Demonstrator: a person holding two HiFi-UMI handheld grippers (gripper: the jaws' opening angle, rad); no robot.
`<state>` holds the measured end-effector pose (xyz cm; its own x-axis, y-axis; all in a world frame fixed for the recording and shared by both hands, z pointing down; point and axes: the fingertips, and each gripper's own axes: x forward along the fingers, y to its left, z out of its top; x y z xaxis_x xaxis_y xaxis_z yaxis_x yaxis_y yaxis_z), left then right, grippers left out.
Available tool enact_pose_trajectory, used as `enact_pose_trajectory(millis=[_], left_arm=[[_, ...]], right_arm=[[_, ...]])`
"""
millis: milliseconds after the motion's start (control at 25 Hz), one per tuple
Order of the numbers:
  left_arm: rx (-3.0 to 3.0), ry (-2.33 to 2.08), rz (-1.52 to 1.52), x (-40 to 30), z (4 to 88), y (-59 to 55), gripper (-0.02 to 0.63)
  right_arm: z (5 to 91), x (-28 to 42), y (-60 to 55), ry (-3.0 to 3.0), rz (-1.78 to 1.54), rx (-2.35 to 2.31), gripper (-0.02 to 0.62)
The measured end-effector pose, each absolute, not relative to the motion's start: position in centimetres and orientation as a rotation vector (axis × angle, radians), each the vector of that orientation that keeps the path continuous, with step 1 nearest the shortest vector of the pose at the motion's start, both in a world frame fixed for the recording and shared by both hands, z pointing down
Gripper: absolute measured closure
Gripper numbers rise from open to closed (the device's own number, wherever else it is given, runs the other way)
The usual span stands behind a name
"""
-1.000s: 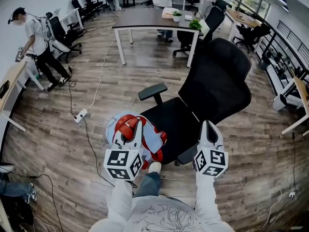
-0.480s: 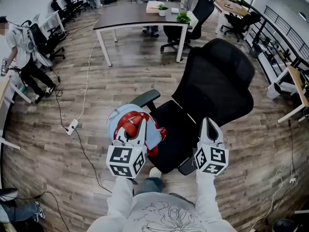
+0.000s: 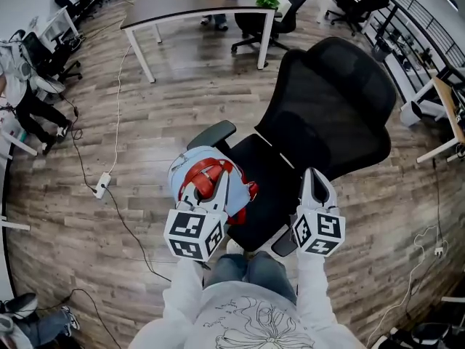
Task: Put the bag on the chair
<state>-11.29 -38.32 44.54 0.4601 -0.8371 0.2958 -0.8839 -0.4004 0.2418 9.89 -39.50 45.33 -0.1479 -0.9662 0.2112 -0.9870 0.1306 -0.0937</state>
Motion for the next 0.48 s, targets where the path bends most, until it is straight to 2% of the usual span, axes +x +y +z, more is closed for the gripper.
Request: enact_pose_trajectory(millis=[480], left_arm=[[2.344, -1.335, 0.261, -8.1, 50.1, -41.6, 0.592]], right_arm=[[48.5, 10.4, -42.2, -2.245, 0.362, 1.922, 0.584]])
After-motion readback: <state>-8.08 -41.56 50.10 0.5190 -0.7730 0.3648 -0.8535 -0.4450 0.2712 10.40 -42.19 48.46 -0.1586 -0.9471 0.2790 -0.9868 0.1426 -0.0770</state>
